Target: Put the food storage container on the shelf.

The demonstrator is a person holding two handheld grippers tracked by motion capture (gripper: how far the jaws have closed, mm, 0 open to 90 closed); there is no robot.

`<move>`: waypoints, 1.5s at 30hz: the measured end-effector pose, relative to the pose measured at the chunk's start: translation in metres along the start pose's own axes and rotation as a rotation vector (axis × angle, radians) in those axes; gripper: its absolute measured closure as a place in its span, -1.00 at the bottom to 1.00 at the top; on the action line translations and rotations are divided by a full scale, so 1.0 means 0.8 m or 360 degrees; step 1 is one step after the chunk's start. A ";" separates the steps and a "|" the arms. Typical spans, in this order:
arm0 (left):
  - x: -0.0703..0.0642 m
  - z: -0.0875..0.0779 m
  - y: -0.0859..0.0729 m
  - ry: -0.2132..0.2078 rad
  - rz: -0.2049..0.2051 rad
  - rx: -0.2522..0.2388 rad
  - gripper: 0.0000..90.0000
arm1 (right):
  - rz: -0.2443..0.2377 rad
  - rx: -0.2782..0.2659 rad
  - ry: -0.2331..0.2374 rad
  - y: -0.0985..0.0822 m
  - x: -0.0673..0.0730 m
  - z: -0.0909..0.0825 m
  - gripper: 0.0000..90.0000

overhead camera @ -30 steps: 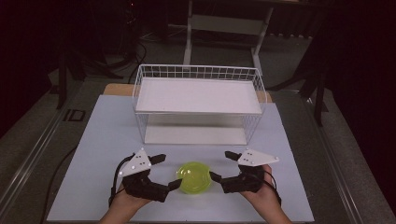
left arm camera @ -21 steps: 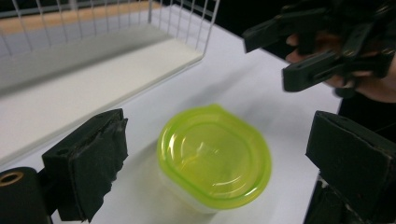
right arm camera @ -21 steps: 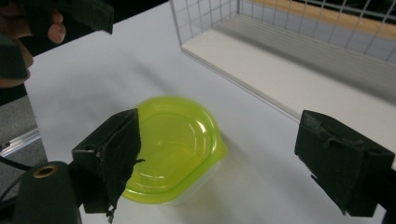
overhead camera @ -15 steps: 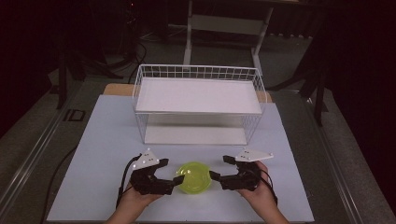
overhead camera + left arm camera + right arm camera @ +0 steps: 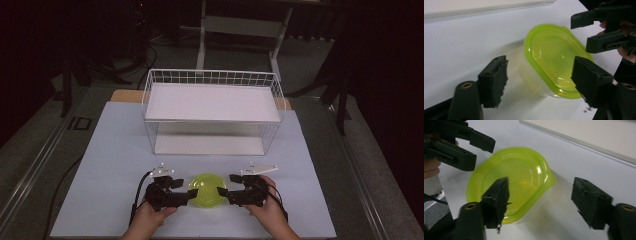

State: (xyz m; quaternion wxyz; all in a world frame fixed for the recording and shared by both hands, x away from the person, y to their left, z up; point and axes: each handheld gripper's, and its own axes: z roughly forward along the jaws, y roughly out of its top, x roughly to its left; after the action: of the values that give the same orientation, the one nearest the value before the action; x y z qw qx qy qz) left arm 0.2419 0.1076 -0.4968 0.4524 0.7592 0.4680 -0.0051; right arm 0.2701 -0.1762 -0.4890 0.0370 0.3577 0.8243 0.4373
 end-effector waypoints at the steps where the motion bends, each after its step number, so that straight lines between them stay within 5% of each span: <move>1: -0.001 0.001 -0.001 0.0004 -0.0006 0.0016 -0.15 | 0.0003 0.0010 -0.0005 -0.001 0.000 0.001 -0.27; 5: -0.003 0.004 -0.005 0.0014 -0.0043 0.0057 0.09 | -0.0006 0.0051 -0.0001 -0.005 0.001 0.006 -0.24; 9: -0.005 0.005 -0.006 -0.0064 -0.0062 0.0075 0.31 | 0.0021 0.0074 0.0037 -0.004 0.001 0.004 -0.06; 12: -0.012 0.003 -0.005 -0.0094 -0.0042 0.0055 0.55 | 0.0064 0.0078 0.0094 -0.002 0.005 0.000 0.20; 14: -0.018 0.002 -0.005 -0.0054 -0.0021 0.0062 0.62 | 0.0067 0.0080 0.0072 0.000 0.012 -0.001 0.22; 19: -0.013 -0.001 -0.009 -0.0068 -0.0097 0.0084 0.76 | 0.0054 0.0000 0.0057 0.001 0.019 -0.017 0.81; 22: -0.016 -0.002 -0.009 -0.0055 -0.0108 0.0087 0.77 | -0.0036 0.0027 0.0006 0.003 0.027 -0.019 0.82; 25: -0.016 -0.002 -0.005 -0.0081 -0.0142 0.0112 0.79 | -0.0037 0.0043 0.0003 0.003 0.026 -0.020 0.82; 28: -0.023 -0.006 -0.001 -0.0052 -0.0088 0.0094 0.81 | -0.0036 0.0057 0.0000 0.003 0.025 -0.020 0.82; 33: -0.025 -0.013 0.009 -0.0044 -0.0091 0.0067 0.81 | -0.0026 0.0034 0.0010 0.012 0.024 -0.026 0.82; 41: -0.034 -0.033 0.043 -0.0025 -0.0026 0.0007 0.81 | -0.0067 -0.0039 -0.0014 0.043 0.028 -0.043 0.82; 45: -0.037 -0.044 0.066 -0.0041 -0.0042 -0.0026 0.81 | -0.0082 -0.0058 -0.0022 0.067 0.028 -0.055 0.82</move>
State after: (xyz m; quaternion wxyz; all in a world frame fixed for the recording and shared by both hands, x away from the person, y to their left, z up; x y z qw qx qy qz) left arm 0.2488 0.1030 -0.4271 0.4646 0.7489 0.4722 -0.0170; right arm 0.2670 -0.1737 -0.4164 0.0603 0.3387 0.8248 0.4487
